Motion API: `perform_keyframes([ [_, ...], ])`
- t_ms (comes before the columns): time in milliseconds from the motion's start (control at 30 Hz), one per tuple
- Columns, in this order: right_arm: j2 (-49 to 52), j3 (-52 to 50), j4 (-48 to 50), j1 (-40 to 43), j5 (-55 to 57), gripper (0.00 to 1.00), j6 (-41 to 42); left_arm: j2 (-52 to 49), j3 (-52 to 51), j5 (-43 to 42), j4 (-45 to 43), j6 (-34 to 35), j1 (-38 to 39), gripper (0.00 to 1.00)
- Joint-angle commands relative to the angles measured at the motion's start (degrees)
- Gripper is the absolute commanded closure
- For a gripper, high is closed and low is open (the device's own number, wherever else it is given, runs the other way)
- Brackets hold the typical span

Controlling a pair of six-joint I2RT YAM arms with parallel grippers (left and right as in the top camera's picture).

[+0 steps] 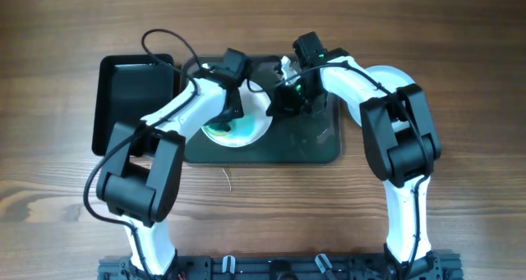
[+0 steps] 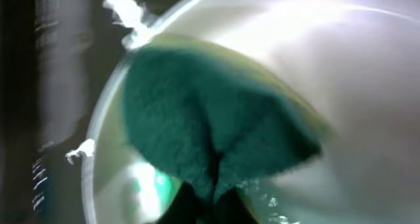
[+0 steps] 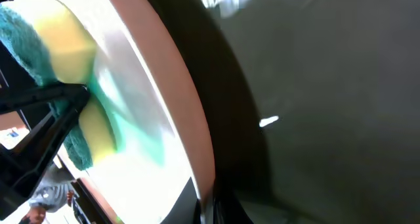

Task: Clean dirty plates on tray and stack at the side
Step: 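Hold the white plate with right gripper, scrub it with left sponge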

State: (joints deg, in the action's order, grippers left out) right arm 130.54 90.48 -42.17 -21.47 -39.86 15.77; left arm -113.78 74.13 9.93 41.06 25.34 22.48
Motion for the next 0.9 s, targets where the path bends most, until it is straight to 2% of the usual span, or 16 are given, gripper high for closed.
perform_keyframes([
  [0, 5.01, -2.12, -0.50, -0.70, 5.31, 0.96, -0.52, -2.05, -1.11, -30.93, -4.37, -17.79, 1.36, 0.96],
  [133, 5.01, -2.12, -0.52, -0.70, 5.31, 0.96, -0.52, -2.05, -1.11, -26.84, -8.48, -15.58, 0.90, 0.96],
  [233, 5.01, -2.12, -0.55, -0.70, 5.31, 0.95, -0.55, -2.08, -1.11, -15.21, -10.05, -8.66, 0.13, 0.96],
  [400, 5.01, -2.12, -0.57, -0.70, 5.53, 0.96, -0.57, -2.08, -1.11, 11.04, -7.82, 4.72, -1.18, 0.96],
  [500, 5.01, -2.12, -0.55, -0.70, 5.53, 0.96, -0.57, -2.08, -1.11, 19.26, -4.57, 8.76, -1.68, 0.96],
  [600, 5.01, -2.32, -0.37, -0.70, 5.53, 0.96, -0.50, -2.08, -1.11, 22.75, -0.83, 10.97, -1.77, 0.96],
  [733, 5.01, -2.49, -0.33, -0.70, 5.51, 0.96, -0.52, -2.08, -1.11, 21.70, 2.23, 11.15, -1.73, 0.96],
  [800, 5.01, -2.49, -0.31, -0.70, 5.51, 0.96, -0.50, -2.08, -1.11, 16.48, 2.51, 8.39, -1.66, 0.96],
  [867, 5.01, -2.49, -0.31, -0.70, 5.51, 0.96, -0.52, -2.08, -1.11, 7.02, 1.97, 1.68, -1.66, 0.96],
])
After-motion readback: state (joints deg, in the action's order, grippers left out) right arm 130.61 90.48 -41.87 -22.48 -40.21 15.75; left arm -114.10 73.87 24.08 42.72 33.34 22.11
